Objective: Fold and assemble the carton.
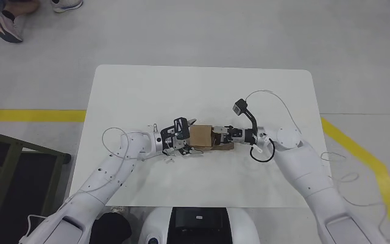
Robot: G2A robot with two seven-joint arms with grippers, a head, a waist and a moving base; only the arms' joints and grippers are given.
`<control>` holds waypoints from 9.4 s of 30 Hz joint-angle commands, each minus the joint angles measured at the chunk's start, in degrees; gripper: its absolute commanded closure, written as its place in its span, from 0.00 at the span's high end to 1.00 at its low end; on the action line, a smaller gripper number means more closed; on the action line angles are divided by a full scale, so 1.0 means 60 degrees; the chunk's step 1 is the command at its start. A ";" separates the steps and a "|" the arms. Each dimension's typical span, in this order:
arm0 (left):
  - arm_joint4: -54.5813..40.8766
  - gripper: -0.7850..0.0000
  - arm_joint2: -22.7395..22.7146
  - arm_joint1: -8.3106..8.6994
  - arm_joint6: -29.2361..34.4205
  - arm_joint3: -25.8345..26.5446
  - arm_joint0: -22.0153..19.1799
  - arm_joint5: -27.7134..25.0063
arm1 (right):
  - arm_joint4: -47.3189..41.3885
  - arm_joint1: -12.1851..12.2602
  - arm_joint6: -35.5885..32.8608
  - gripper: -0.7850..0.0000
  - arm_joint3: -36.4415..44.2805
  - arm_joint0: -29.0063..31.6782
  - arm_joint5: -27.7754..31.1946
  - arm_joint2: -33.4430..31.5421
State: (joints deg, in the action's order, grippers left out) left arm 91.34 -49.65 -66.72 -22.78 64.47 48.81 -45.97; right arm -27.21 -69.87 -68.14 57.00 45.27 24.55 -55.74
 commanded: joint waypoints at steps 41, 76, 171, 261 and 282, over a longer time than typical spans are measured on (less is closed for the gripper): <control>0.0040 1.00 0.0003 -0.0025 -0.0010 -0.0060 0.0007 -0.0057 | -0.0553 -0.0545 -0.0371 1.00 -0.0821 -0.0470 0.0312 0.0682; 0.0065 1.00 -0.0241 0.0060 -0.0057 0.0035 0.0153 -0.0026 | 0.1883 0.0492 -0.0027 1.00 0.0875 0.0535 -0.0648 -0.1779; 0.0276 1.00 -0.0712 0.0333 0.0722 0.0329 -0.0387 -0.1212 | -0.1508 0.0093 -0.1162 1.00 -0.0757 0.0501 -0.0277 -0.1041; 0.0034 1.00 -0.0733 0.0500 0.1351 0.0656 -0.0164 -0.0953 | -0.1841 -0.0728 0.0129 1.00 -0.0799 -0.0021 0.0146 0.0108; 0.0041 1.00 -0.0761 0.0542 0.1359 0.0651 -0.0131 -0.0935 | -0.0500 -0.0655 0.0520 0.61 -0.0765 0.0035 0.0159 -0.0038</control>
State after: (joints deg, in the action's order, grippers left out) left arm 91.61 -54.22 -63.48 -14.65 68.37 48.02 -51.59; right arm -30.10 -73.81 -64.93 52.25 45.39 25.52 -55.90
